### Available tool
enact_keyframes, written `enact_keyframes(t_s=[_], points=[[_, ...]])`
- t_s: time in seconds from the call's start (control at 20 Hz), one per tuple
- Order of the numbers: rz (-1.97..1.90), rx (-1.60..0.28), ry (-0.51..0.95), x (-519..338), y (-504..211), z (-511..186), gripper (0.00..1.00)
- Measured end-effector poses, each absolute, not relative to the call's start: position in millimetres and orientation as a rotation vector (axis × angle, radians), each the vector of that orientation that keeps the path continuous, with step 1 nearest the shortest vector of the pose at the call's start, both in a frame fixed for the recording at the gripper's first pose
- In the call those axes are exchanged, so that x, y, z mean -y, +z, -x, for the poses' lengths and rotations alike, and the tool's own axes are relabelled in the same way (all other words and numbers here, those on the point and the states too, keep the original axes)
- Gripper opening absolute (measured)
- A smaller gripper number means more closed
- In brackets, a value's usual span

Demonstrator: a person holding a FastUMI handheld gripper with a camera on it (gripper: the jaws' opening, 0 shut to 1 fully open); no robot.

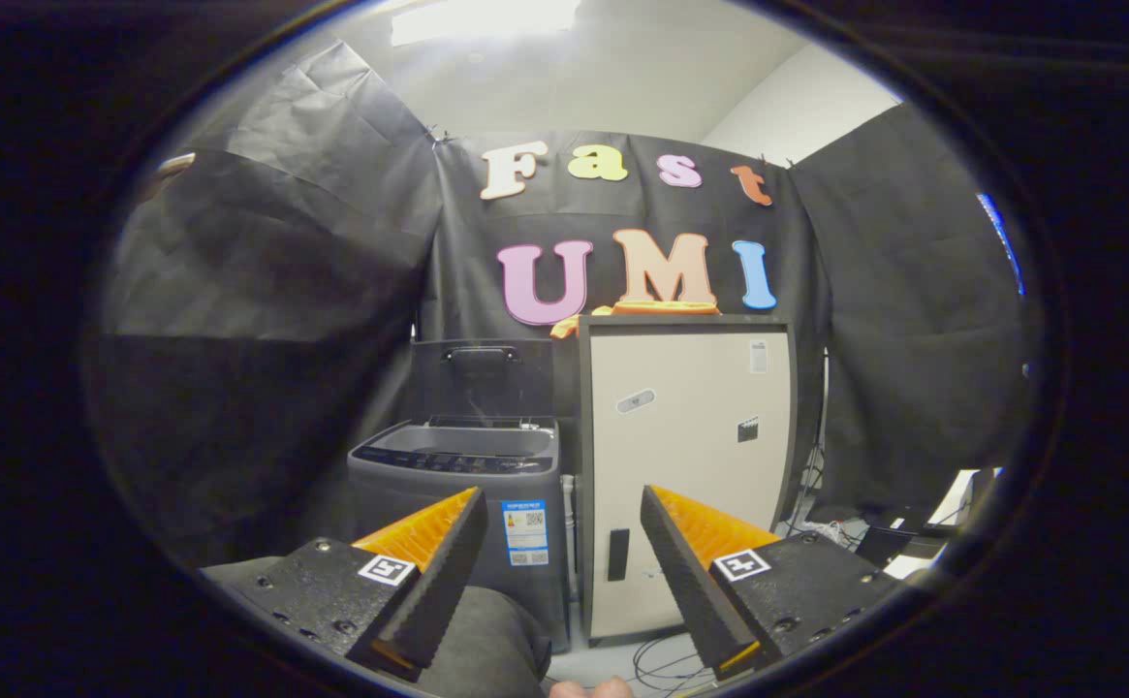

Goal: Put the clothes into the washing machine and then close the washing machine lid.

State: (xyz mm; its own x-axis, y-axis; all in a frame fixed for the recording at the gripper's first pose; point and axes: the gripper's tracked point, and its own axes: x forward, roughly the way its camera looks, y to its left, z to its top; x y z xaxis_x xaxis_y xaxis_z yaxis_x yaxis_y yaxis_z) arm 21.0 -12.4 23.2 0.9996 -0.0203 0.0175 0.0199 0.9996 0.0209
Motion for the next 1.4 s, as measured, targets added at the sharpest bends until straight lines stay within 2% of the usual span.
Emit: enact_keyframes(t_s=[0.3, 0.75, 1.4], points=[[-0.017, -0.011, -0.029, 28.1, 36.9, -47.1, 0.97], [0.081, 0.046, -0.01, 21.9, 87.2, -95.6, 0.97], [0.015, 0.032, -0.014, 42.1, 144.3, -179.3, 0.97]])
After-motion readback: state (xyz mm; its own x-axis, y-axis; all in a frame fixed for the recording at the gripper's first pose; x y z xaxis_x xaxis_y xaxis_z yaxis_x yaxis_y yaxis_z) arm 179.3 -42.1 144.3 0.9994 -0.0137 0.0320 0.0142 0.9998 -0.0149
